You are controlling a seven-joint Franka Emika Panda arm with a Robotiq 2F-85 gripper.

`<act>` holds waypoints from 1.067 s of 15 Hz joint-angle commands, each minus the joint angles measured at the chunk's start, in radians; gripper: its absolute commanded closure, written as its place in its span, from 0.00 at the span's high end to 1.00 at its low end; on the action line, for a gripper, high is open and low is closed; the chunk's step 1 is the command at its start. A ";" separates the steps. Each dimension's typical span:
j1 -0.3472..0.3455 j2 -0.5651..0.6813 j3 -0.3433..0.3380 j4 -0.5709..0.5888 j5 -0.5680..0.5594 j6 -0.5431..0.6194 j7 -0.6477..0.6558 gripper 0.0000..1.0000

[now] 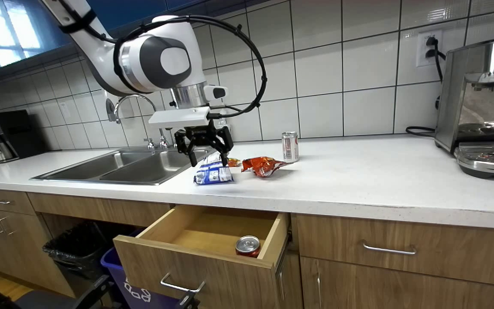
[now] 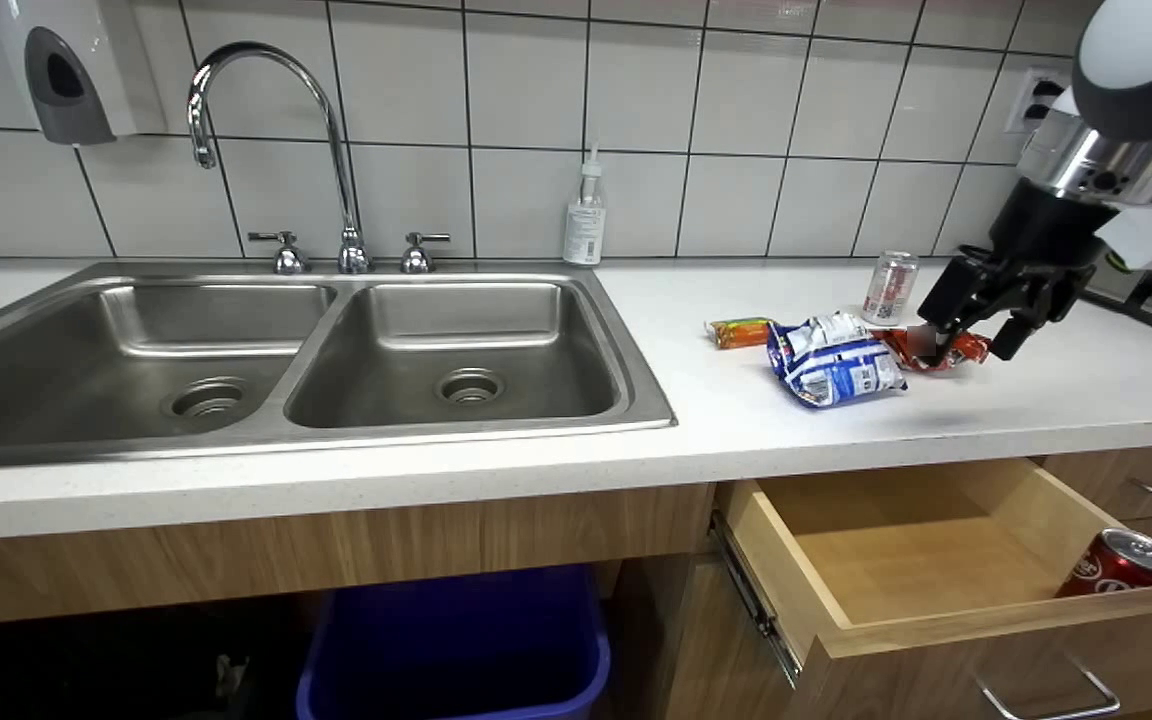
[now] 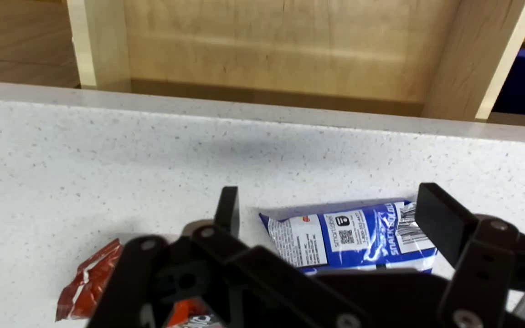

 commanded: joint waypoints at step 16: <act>-0.012 0.208 0.041 0.285 -0.002 -0.061 -0.011 1.00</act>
